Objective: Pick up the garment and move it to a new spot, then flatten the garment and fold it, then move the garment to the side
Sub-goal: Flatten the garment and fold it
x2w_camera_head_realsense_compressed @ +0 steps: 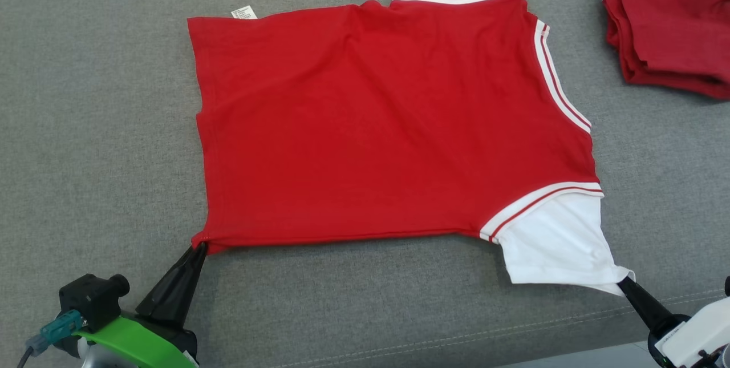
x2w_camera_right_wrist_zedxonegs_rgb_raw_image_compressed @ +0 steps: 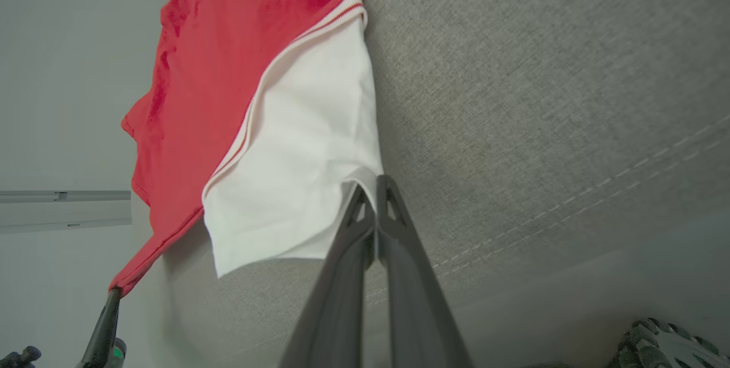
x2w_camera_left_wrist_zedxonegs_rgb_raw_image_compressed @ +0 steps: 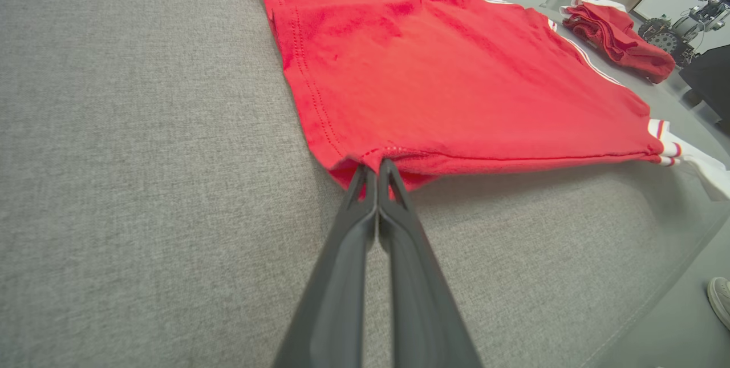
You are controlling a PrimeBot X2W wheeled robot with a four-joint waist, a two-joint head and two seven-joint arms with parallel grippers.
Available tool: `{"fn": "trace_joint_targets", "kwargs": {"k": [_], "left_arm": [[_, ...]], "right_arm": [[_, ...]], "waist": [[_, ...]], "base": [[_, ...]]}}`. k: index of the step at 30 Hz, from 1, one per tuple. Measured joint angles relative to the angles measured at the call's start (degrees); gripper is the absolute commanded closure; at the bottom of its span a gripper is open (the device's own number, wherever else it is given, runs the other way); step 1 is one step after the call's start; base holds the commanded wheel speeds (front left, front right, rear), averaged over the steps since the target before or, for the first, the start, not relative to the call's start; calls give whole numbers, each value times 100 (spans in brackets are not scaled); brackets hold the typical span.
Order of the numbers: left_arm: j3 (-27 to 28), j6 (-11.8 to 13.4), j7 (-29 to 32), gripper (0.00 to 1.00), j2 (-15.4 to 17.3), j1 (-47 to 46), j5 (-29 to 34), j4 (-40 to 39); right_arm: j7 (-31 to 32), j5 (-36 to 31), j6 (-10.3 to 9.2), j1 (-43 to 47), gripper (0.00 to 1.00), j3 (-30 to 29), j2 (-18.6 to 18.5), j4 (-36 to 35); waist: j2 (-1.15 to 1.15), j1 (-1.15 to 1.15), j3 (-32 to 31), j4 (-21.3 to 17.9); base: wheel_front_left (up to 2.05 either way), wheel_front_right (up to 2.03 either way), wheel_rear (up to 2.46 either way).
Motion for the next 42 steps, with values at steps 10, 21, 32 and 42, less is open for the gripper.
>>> {"fn": "trace_joint_targets", "kwargs": {"k": [10, 21, 32, 42], "left_arm": [[-92, -25, -5, 100, 208, 301, 70, -76], [-225, -26, -8, 100, 213, 533, 86, -4], [-482, -26, 4, 100, 203, 546, 59, 241], [-557, -26, 89, 56, 196, 556, 8, 588]], "right_arm": [[175, -30, 11, 385, 100, 40, -191, -101], [269, -83, 87, 559, 100, 108, -289, -96], [545, -667, 180, 650, 100, 633, -679, 83], [649, -1260, 264, 599, 54, 990, -875, 327]], "waist": [[0, 0, 126, 165], [0, 0, 123, 305], [0, 0, 58, 317], [0, 0, -104, 215]], "base": [[0, 0, 0], [0, 0, 0], [0, 0, 0], [0, 0, 0]]}}
